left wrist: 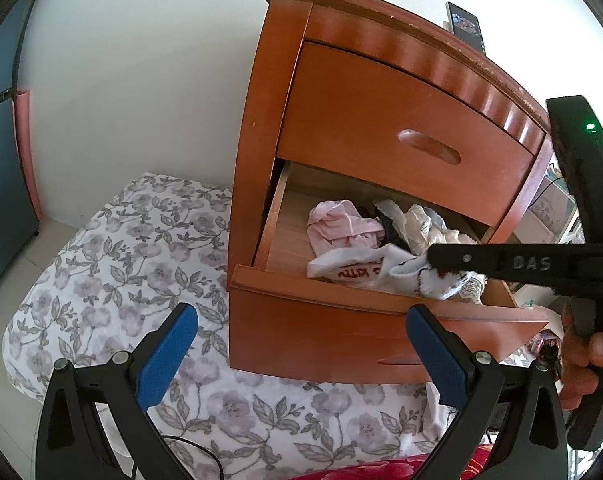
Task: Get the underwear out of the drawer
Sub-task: 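Close the right tool on the second white sock and lift it, then carry the white sock over the bedspread with the right tool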
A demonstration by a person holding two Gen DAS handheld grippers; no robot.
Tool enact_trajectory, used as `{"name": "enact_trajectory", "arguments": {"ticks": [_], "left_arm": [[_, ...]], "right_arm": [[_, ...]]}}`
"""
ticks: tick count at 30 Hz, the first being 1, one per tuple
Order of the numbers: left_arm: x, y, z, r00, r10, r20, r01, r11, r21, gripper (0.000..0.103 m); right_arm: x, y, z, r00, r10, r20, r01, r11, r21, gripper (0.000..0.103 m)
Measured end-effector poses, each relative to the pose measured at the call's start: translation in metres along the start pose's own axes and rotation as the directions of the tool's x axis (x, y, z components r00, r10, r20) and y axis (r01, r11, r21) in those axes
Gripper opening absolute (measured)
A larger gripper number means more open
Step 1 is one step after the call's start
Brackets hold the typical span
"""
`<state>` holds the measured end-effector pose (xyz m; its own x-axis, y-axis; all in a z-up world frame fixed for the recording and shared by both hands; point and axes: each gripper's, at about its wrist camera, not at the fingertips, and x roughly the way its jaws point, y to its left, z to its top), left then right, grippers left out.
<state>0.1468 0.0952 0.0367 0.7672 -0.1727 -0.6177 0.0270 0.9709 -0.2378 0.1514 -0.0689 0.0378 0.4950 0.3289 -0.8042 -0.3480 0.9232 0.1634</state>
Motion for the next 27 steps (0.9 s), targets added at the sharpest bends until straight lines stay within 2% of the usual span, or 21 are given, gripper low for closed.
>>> {"name": "enact_trajectory", "arguments": {"ticks": [16,22,27], "left_arm": [[-0.017,-0.019,0.006,1.000,-0.009,0.013,0.009,1.000,0.024,0.103],[-0.023,-0.030,0.009,1.000,-0.012,0.021,0.011,0.999,0.037,0.103],[-0.030,-0.042,0.010,0.999,-0.016,0.027,0.014,0.998,0.056,0.103]], "right_arm": [[-0.077,-0.040,-0.002,0.989,-0.031,0.143,0.024,0.998,0.052,0.010],[-0.115,-0.059,-0.007,0.975,-0.059,0.214,0.044,0.996,0.073,0.010],[-0.155,-0.081,-0.014,0.954,-0.098,0.285,0.071,0.992,0.104,0.010]]}}
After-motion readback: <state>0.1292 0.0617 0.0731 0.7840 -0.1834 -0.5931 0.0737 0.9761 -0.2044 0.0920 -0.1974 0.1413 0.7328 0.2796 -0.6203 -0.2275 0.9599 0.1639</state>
